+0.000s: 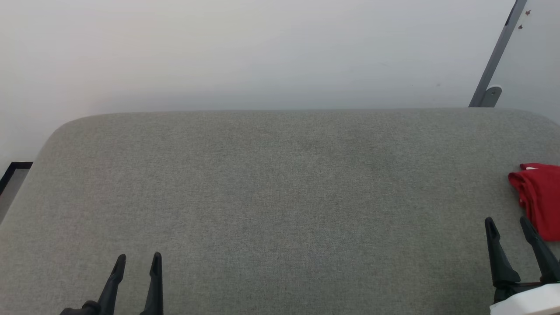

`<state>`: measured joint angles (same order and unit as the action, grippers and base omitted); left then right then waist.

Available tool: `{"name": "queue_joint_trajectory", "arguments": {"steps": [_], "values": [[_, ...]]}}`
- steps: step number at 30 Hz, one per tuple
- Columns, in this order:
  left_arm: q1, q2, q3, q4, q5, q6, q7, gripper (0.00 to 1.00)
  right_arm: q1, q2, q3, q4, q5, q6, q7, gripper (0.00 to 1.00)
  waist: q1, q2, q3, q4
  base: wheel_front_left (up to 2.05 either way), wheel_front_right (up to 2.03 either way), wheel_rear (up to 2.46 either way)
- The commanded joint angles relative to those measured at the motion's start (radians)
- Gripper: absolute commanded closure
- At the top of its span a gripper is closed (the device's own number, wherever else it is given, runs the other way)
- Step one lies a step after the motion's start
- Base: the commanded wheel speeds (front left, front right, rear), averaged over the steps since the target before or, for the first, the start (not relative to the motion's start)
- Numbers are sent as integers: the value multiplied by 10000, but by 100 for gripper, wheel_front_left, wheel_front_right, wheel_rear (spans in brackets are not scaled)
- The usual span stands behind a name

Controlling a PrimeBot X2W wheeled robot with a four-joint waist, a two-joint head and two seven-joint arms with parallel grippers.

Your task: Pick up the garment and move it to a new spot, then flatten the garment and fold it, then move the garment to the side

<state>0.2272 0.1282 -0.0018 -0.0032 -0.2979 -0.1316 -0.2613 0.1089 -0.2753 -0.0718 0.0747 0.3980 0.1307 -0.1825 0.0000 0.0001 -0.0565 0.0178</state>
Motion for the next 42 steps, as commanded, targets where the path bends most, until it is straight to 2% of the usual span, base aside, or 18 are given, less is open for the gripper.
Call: {"name": "queue_joint_trajectory", "arguments": {"steps": [1,18,19,24,42], "values": [[-12,16,24,-13,-16,23,-50,0,59,55,-22,-31,-13,-1,34,0,0,-1,-20,-13,0,0,0],[-66,-122,188,158,-177,23,-50,0,-61,201,166,-105,25,-1,128,0,0,-1,-67,-123,0,0,0],[-92,-145,260,107,-209,23,-52,100,-67,229,179,-139,19,-1,149,100,0,-1,-59,-126,0,0,0],[35,-307,174,537,-294,0,52,100,133,403,177,286,104,0,182,100,0,-1,-57,-129,0,0,0],[-827,-301,265,1033,-3591,6,841,100,-458,851,21,624,3062,0,871,100,0,-1,42,-136,0,0,0]]}}
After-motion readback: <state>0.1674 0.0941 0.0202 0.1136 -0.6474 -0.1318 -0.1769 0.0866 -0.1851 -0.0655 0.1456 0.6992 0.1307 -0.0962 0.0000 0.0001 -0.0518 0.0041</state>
